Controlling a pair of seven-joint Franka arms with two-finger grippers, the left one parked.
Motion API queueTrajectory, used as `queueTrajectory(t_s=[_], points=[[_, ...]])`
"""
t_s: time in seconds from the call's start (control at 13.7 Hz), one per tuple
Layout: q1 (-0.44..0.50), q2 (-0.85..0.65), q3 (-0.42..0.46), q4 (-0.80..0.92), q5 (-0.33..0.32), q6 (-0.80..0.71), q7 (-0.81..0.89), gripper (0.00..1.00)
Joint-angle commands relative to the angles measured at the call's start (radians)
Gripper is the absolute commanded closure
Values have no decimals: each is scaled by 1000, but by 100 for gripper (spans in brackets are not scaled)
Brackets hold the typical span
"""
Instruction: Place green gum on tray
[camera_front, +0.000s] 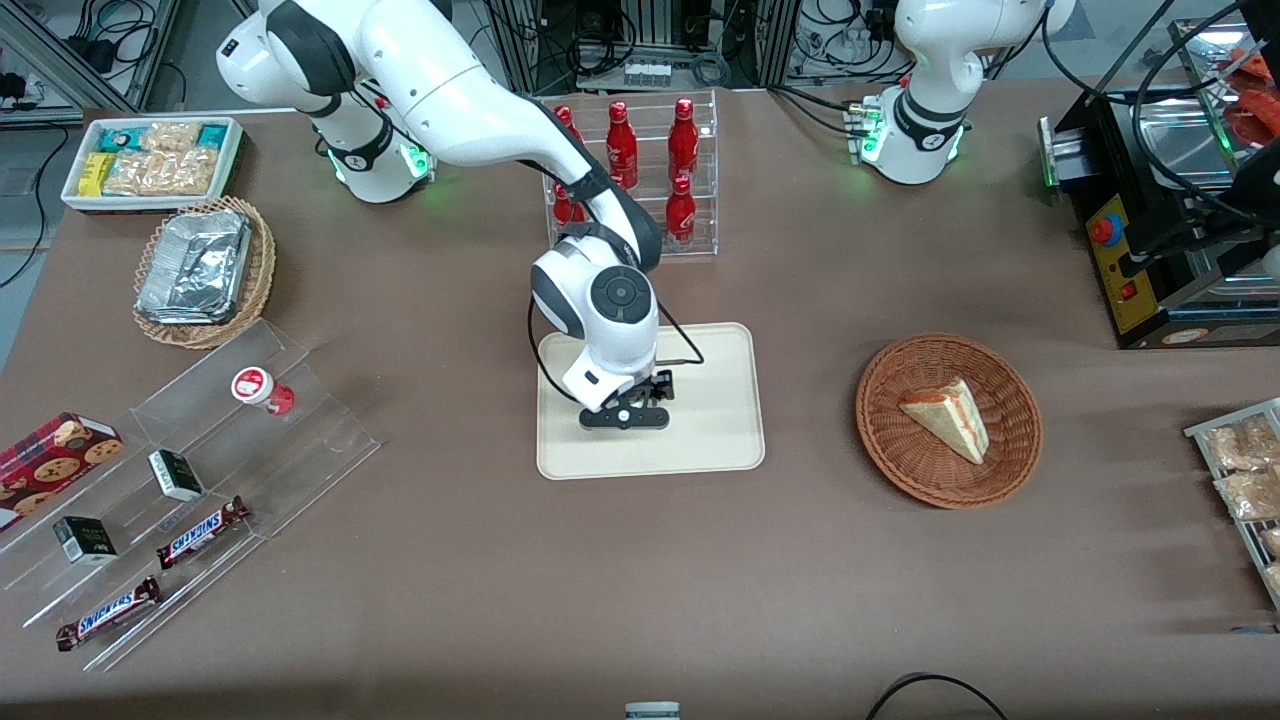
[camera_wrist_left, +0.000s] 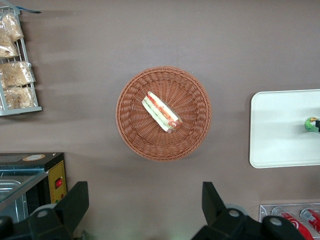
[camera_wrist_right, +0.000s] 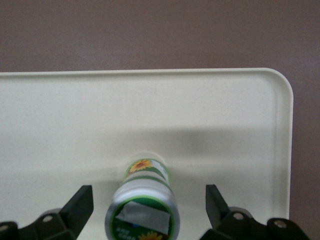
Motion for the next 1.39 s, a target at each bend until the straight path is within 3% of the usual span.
queueTrajectory(t_s=[0.0, 0.51, 0.8, 1.1, 1.32], points=[[-12, -66, -4, 0, -11, -93, -58, 0], [-99, -247, -4, -24, 1, -352, -267, 0], [-172, -322, -4, -73, 3, -400, -382, 0], [-303, -401, -2, -124, 89, -426, -521, 0], [-431, -513, 2, -225, 90, -428, -546, 0]])
